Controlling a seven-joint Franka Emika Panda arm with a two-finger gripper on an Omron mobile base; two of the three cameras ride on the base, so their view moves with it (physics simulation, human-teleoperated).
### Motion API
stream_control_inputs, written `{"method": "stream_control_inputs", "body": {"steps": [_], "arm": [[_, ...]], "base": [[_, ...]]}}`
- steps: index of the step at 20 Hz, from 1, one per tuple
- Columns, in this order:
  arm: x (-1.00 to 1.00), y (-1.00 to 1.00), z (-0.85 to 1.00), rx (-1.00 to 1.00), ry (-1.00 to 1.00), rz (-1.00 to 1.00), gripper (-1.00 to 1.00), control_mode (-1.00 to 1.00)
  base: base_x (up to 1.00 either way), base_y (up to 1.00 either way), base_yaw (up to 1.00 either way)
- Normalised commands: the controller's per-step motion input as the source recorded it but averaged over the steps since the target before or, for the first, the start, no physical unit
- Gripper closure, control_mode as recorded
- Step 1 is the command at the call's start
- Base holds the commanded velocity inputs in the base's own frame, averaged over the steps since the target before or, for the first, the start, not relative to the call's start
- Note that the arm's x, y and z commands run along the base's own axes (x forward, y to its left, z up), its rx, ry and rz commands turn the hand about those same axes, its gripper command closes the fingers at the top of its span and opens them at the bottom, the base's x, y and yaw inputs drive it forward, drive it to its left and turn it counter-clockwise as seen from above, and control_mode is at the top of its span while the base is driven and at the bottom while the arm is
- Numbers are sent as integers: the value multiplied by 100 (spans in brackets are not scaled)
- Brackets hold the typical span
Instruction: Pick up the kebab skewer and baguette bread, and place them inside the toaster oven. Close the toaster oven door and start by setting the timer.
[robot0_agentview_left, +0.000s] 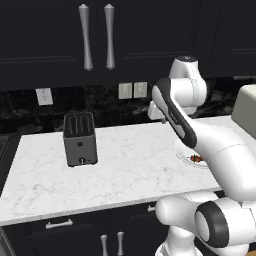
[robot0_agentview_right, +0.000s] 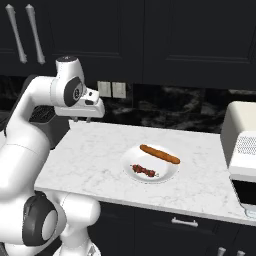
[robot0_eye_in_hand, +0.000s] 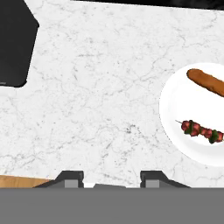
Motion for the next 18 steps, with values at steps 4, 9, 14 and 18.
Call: {"method": "stream_control_inputs", "body": {"steps": [4, 9, 14, 18], "arm": [[0, 0, 0, 0, 0, 0, -100, 100], [0, 0, 0, 0, 0, 0, -100, 100], [0, 0, 0, 0, 0, 0, -100, 100], [0, 0, 0, 0, 0, 0, -100, 100]], "base": [[0, 0, 0], [-18, -31, -1], [-24, -95, -1], [-1, -94, -1]]}}
